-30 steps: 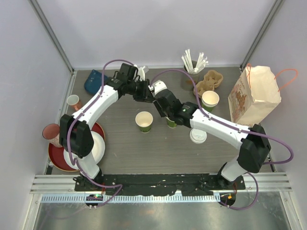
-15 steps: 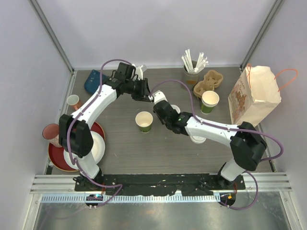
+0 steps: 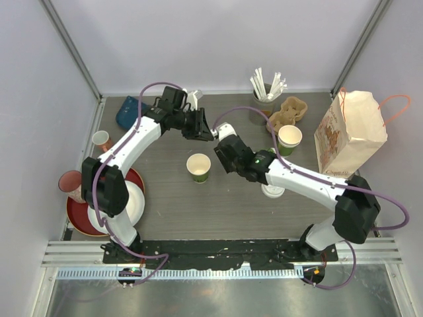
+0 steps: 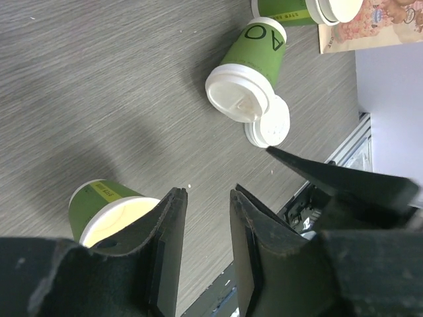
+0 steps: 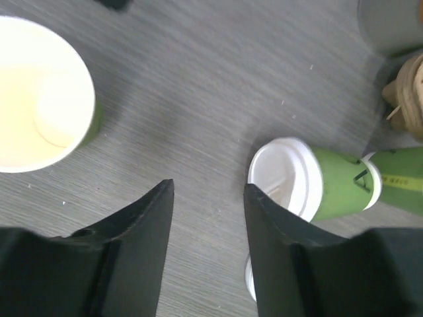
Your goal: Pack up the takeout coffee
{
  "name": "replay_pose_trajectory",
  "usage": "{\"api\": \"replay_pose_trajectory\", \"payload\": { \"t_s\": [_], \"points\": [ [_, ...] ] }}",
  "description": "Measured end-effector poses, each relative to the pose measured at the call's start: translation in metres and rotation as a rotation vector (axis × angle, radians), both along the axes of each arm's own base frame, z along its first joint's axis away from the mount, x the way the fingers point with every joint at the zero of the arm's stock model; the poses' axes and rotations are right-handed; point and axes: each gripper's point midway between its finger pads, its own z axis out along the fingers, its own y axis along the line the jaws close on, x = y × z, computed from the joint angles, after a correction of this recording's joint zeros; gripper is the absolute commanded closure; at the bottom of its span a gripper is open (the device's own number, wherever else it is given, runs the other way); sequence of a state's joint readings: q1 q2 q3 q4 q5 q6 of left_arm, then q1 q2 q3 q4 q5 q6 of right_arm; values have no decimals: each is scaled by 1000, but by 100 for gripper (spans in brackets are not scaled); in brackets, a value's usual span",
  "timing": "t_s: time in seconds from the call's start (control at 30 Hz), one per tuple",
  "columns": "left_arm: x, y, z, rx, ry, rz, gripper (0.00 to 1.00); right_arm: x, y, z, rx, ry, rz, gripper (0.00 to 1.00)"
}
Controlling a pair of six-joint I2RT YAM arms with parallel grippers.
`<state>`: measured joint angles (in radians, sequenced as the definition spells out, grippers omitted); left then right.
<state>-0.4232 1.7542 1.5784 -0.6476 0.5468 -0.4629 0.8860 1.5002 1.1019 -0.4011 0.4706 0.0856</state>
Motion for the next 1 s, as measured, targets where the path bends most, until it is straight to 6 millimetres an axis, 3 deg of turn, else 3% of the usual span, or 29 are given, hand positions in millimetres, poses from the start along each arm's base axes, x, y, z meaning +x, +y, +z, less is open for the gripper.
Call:
{"api": "replay_pose_trajectory", "payload": {
  "t_s": [0.07, 0.1, 0.17, 0.23, 0.33, 0.47, 0.7, 0.83, 1.0],
  "points": [
    [0, 0, 0, 0, -1, -1, 58, 6, 0, 17, 50, -22, -14, 17],
    [0, 0, 0, 0, -1, -1, 57, 9, -2, 24, 73, -31, -28, 12],
    [0, 0, 0, 1, -1, -2, 55, 18, -16, 33, 89, -46, -78, 11],
    [0, 0, 0, 1, -4, -3, 55, 29, -36, 34, 73, -51, -137, 11],
    [-1, -1, -2, 3, 0, -5, 55, 38, -61, 19, 10, -21, -204, 13],
    [-3, -1, -6, 7, 9, -8, 55, 38, -68, -5, -65, 32, -205, 20],
    [-4, -1, -8, 9, 11, -12, 55, 16, -76, -29, -118, 138, -168, 20],
    [-4, -1, -8, 12, 4, -20, 55, -4, -90, -26, -140, 181, -159, 19],
    [-4, -1, -8, 12, 1, -25, 55, -13, -102, -18, -155, 172, -174, 31]
  ]
}}
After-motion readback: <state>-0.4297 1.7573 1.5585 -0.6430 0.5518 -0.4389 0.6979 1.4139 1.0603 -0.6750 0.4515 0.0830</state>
